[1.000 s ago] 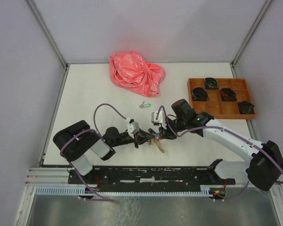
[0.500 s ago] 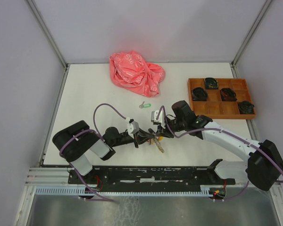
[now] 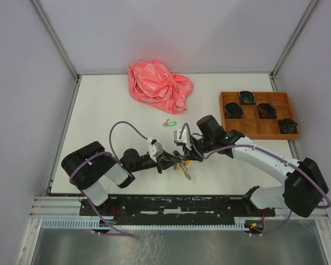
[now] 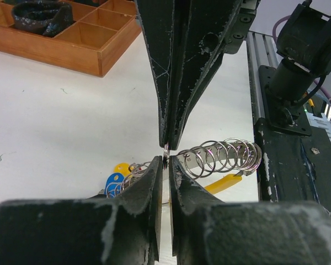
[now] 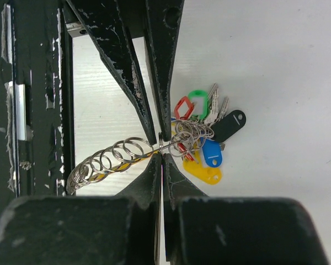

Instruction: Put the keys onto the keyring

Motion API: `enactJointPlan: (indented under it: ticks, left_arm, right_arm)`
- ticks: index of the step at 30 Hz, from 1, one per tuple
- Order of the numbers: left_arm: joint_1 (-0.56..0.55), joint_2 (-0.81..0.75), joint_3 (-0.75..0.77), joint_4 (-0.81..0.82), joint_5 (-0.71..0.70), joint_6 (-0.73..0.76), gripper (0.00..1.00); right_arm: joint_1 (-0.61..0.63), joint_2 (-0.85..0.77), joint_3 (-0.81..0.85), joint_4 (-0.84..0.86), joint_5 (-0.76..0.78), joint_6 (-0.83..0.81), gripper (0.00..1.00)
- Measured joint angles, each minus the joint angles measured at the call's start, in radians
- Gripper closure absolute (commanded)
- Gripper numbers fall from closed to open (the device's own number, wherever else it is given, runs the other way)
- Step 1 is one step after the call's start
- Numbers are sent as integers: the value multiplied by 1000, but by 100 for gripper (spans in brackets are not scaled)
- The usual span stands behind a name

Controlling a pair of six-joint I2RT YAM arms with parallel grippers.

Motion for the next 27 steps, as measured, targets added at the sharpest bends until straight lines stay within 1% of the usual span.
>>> enactJointPlan:
  ticks: [3,9,17,27]
  left_arm:
    - [0,2,2,3,10,0,76]
    - [0,18,10,3,33,0,72]
    - [0,26,15,3,39,0,71]
    - [2,34,19,4,58,0,74]
  right_arm:
    - [4,37,68,-96,5,-32,99]
    - [34,123,214,-291,53,-91,99]
    - [97,215,342,-461,142,-124,99]
    - [113,252,415,-556,194,-136,99]
